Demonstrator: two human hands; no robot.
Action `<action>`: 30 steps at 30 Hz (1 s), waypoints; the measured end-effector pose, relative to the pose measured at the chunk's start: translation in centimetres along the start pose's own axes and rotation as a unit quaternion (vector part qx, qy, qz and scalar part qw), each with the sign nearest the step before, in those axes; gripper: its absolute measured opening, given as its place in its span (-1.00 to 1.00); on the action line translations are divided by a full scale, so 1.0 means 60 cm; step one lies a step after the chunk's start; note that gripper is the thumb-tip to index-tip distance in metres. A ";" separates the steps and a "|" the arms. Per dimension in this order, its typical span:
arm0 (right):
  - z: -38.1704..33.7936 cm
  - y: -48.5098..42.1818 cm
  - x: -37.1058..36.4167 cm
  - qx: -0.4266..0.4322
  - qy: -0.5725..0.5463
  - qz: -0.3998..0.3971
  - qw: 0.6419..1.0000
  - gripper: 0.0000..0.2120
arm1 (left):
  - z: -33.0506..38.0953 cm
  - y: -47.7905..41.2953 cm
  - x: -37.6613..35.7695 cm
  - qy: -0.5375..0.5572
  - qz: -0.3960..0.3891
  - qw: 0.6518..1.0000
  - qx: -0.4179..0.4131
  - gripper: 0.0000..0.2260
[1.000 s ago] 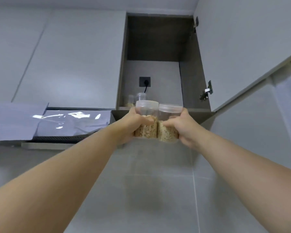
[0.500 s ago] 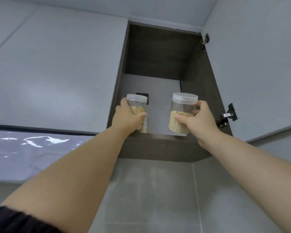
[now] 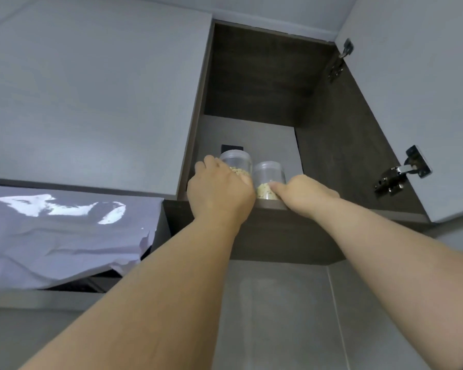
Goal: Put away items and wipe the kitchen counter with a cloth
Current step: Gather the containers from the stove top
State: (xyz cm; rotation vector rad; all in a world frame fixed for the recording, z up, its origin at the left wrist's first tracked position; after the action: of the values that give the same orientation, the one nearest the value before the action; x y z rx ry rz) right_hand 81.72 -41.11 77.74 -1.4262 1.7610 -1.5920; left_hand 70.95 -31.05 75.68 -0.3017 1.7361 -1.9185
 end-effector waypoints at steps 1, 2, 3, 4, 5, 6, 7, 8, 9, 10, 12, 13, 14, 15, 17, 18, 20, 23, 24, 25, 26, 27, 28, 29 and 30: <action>0.001 -0.001 0.001 -0.002 0.004 -0.007 1.000 -0.49 | 0.000 0.001 0.002 0.003 -0.005 1.000 0.003 -0.60; 0.000 0.000 0.001 -0.002 0.010 -0.009 1.000 -0.49 | 0.001 0.002 0.005 0.002 -0.011 1.000 0.002 -0.59; 0.000 0.003 0.000 -0.001 0.017 -0.007 1.000 -0.49 | 0.002 0.004 0.006 0.001 -0.015 1.000 -0.002 -0.56; -0.001 0.007 -0.002 0.000 0.025 0.003 1.000 -0.51 | 0.003 0.006 0.007 0.002 -0.015 1.000 -0.007 -0.52; -0.003 0.013 -0.004 0.000 0.030 0.017 0.999 -0.51 | 0.003 0.007 0.008 0.005 -0.012 1.000 -0.011 -0.50; -0.005 0.020 -0.006 0.002 0.034 0.033 0.999 -0.52 | 0.004 0.008 0.010 0.009 -0.006 1.000 -0.012 -0.53; -0.008 0.028 -0.007 0.010 0.036 0.050 0.998 -0.53 | 0.003 0.009 0.011 0.014 0.005 1.000 -0.014 -0.58; -0.008 0.035 -0.010 0.021 0.039 0.068 0.997 -0.54 | 0.003 0.012 0.013 0.016 0.018 1.000 -0.020 -0.64; -0.006 0.039 -0.012 0.035 0.044 0.086 0.995 -0.54 | 0.002 0.017 0.014 0.010 0.031 0.999 -0.034 -0.70; -0.002 0.042 -0.012 0.053 0.050 0.102 0.992 -0.54 | 0.002 0.021 0.015 0.000 0.039 0.998 -0.057 -0.72; 0.009 0.051 -0.013 0.088 0.045 0.112 0.989 -0.51 | -0.002 0.037 0.017 -0.012 0.019 0.994 -0.111 -0.66; 0.016 0.058 -0.014 0.102 0.037 0.104 0.989 -0.50 | -0.004 0.044 0.017 -0.011 -0.012 0.991 -0.132 -0.60; 0.024 0.070 -0.015 0.114 0.027 0.092 0.989 -0.49 | -0.006 0.053 0.021 -0.006 -0.051 0.989 -0.140 -0.54; 0.034 0.084 -0.016 0.122 0.015 0.084 0.989 -0.48 | -0.007 0.060 0.025 -0.001 -0.090 0.986 -0.138 -0.50; 0.058 0.123 -0.016 0.125 -0.011 0.074 0.989 -0.47 | -0.005 0.085 0.046 0.012 -0.151 0.982 -0.116 -0.47; 0.069 0.144 -0.016 0.126 -0.024 0.076 0.989 -0.46 | -0.004 0.102 0.058 0.025 -0.165 0.980 -0.109 -0.48; 0.089 0.196 -0.017 0.127 -0.053 0.078 0.987 -0.46 | -0.001 0.155 0.091 0.049 -0.199 0.971 -0.126 -0.50; 0.119 0.304 -0.032 0.113 -0.110 0.050 0.986 -0.51 | -0.018 0.264 0.141 0.075 -0.270 0.951 -0.132 -0.50; 0.129 0.348 -0.044 0.106 -0.123 0.029 0.986 -0.52 | -0.031 0.303 0.157 0.082 -0.290 0.947 -0.110 -0.52; 0.137 0.394 -0.058 0.103 -0.134 -0.001 0.986 -0.52 | -0.046 0.343 0.171 0.084 -0.308 0.944 -0.088 -0.54; 0.143 0.449 -0.075 0.098 -0.148 -0.040 0.983 -0.49 | -0.062 0.391 0.188 0.082 -0.331 0.938 -0.063 -0.57; 0.148 0.496 -0.089 0.093 -0.159 -0.076 0.980 -0.50 | -0.077 0.432 0.200 0.083 -0.353 0.931 -0.044 -0.60; 0.151 0.542 -0.102 0.087 -0.167 -0.113 0.976 -0.53 | -0.091 0.474 0.214 0.081 -0.376 0.923 -0.026 -0.62; 0.152 0.594 -0.114 0.077 -0.179 -0.151 0.969 -0.54 | -0.106 0.520 0.235 0.076 -0.402 0.912 -0.004 -0.64; 0.152 0.635 -0.124 0.071 -0.189 -0.182 0.962 -0.53 | -0.117 0.559 0.253 0.072 -0.417 0.906 0.010 -0.66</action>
State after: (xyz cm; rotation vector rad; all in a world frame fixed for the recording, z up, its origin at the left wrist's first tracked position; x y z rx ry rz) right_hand 76.02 -45.31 38.48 -1.9114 1.1935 -1.4491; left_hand 62.60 -34.09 39.27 -1.0606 1.8424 -2.5834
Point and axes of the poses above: each hand's wrist, its own y-axis away from the middle knuckle, its own x-axis out of the back of the hand, z = x × y, the point moved 2 cm from there along -y, towards the middle knuckle, and after that the axes turned 5 degrees about z, right-handed, at the moved point
